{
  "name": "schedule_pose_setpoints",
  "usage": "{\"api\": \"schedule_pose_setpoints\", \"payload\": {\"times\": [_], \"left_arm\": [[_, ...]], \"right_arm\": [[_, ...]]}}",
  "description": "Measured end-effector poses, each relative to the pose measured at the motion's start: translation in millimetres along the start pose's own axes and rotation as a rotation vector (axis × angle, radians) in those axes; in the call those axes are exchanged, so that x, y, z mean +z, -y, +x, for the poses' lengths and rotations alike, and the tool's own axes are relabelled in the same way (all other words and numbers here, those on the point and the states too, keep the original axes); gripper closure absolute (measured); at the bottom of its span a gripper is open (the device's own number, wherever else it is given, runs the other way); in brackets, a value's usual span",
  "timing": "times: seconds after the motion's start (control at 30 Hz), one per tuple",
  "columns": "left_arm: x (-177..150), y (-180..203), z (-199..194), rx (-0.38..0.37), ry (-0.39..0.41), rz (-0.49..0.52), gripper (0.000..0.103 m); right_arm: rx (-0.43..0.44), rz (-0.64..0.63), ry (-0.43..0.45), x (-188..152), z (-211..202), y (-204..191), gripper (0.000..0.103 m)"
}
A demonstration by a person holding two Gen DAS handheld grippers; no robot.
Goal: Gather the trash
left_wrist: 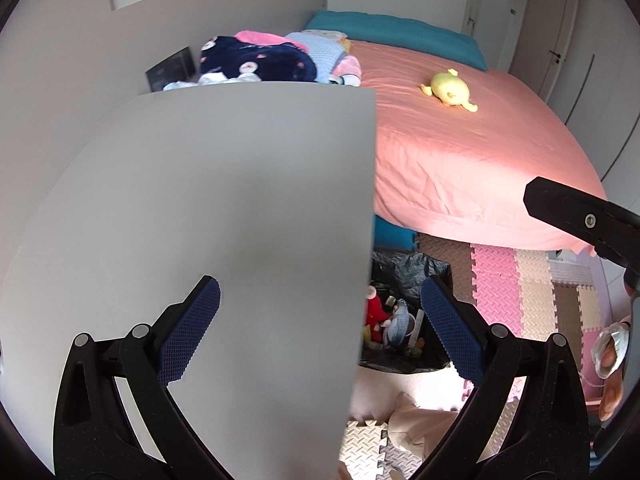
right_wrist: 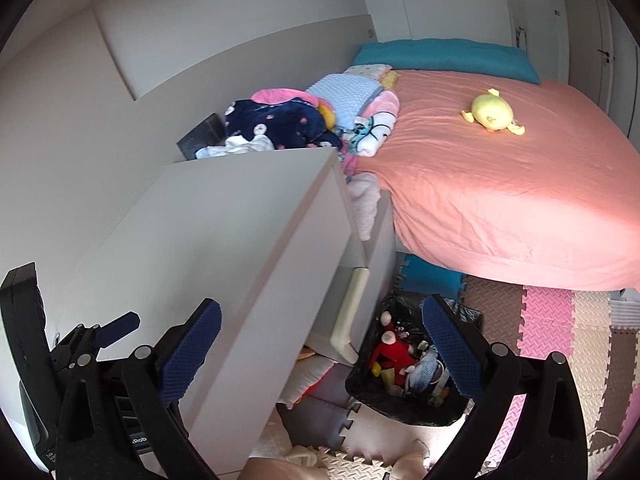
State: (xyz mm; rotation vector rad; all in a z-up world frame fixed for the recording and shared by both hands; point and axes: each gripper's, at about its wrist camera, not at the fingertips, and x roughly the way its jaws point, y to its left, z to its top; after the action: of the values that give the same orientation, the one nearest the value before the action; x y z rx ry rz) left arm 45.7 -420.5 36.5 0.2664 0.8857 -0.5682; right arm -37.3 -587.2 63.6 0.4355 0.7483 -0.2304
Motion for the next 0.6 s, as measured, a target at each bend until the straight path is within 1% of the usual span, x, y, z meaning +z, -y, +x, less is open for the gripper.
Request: {"api": "schedule_pose_setpoints", "payload": {"times": [0.1,0.23,0.33,0.47,0.6], "left_arm": [[-4.9,-15.9,-7.7,0.000,0.007,-0.029,0.006],[-14.7,-38.9,-20.7,0.026,0.021,-0.065,0.006],[-23.0,-57.3,-29.7,0.021,0.025,-0.107,0.006],[-35.3,-83.5,-41.5,0.048,0.031,-0.155,0.006],[-49.9,-112.3,-56.4,0.092,0.042,-0.198,0.006]], "right_arm": [[0.015,-0.015,-0.006,-2.6,1.6,-16.3,0.003],[0.042,-0.043,-0.013,-8.7,1.6,-42.7,0.003],[0.062,-0.075,-0.021,-14.6,3.1,-64.7,0.003],[0.094,-0.112,-0.038,-22.0,7.4,-93.6,0.003],[0.128,-0.147,-0.048,-30.2,11.3,-122.7,0.003]]}}
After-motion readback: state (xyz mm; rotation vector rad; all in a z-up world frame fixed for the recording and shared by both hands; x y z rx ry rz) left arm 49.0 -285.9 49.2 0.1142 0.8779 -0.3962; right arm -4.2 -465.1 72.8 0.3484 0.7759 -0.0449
